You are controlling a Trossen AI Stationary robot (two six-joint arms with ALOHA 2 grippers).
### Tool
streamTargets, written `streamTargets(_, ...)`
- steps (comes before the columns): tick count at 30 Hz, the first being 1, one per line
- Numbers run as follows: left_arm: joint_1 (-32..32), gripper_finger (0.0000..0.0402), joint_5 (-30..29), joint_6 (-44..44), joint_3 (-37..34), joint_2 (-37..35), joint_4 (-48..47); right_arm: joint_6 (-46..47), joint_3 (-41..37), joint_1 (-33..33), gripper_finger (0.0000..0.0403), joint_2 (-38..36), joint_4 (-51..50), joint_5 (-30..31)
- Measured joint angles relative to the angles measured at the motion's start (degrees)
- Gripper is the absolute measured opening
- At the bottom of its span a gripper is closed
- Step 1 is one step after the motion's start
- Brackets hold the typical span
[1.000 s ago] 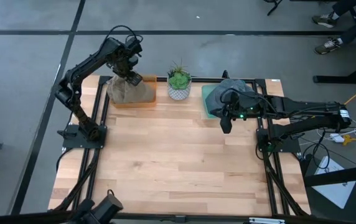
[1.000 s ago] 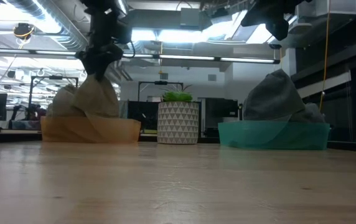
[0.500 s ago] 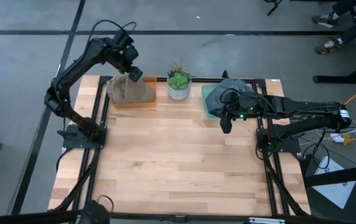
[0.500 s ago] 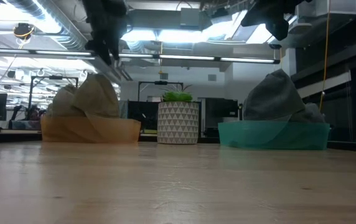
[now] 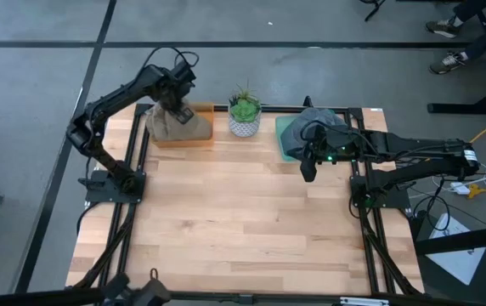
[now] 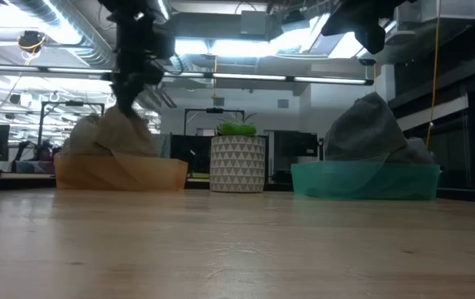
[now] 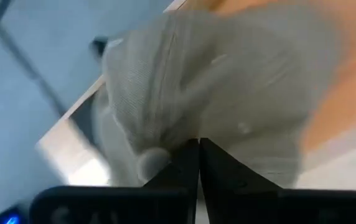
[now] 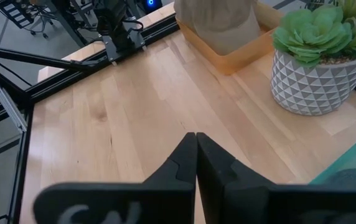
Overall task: Pick & Place hat
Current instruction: Put the brown cap into the orange bin, then return to Home Position
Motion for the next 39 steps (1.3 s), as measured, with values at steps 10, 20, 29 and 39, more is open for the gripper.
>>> streamTargets(10,3.8,0.0004,4.5,-3.9,-6.7,-0.9,-1.3,0.0,0.0,0.0,0.0004,0.0,0.0,0.0)
streamTargets(20,3.4,0.0005,-0.7,-4.6,-15.1,-1.4,1.4,0.0,0.0,0.0,0.0004,0.0,0.0,0.0)
streamTargets(29,3.4,0.0004,0.4,-3.3,-15.1,-10.1,3.4,0.1,0.0,0.0,0.0004,0.0,0.0,0.9)
streamTargets(39,3.3,0.0024,17.0,-5.6,-15.1,-26.2,10.3,0.0,0.0,0.0,0.0009,0.0,0.0,0.9)
